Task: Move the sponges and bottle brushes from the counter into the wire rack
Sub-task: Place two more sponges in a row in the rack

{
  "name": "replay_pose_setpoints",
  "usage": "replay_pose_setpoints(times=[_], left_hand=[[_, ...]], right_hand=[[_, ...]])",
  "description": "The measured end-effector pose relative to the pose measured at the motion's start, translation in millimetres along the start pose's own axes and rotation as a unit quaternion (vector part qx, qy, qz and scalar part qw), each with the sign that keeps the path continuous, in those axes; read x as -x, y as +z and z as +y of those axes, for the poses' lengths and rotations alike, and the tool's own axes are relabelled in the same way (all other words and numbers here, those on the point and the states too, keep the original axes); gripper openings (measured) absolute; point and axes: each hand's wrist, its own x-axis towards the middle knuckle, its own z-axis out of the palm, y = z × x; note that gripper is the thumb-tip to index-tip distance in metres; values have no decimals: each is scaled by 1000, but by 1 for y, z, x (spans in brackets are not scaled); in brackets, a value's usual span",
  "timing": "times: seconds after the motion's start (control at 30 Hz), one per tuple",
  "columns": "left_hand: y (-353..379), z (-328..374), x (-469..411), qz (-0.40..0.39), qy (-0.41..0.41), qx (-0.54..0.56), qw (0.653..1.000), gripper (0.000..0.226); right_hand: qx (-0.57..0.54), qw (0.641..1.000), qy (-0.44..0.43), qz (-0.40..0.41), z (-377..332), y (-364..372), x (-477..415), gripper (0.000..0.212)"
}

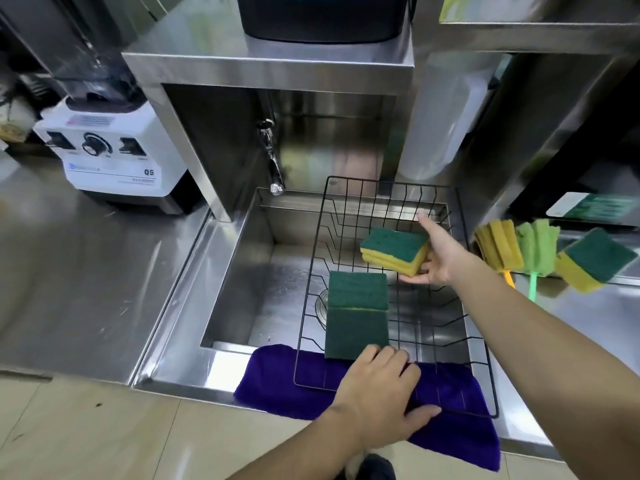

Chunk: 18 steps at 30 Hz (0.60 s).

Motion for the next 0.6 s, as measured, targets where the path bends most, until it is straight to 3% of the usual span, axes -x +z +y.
replay_pose_setpoints(times=[0.1, 0.23, 0.37, 0.6], left_hand=[[0, 1, -6, 0, 16, -11, 1000, 58], [1, 6, -14, -4, 33, -16, 999, 60], [0, 6, -16, -9, 31, -16, 999, 62], [-7, 6, -16, -32, 23, -19, 999, 61]], right_hand=[[42, 997, -57, 11, -1, -2, -3, 50], [3, 990, -126, 58, 1, 3, -4, 35], [17, 984, -169, 51, 10, 16, -7, 42], [152, 978, -141, -14, 35, 32, -19, 30]])
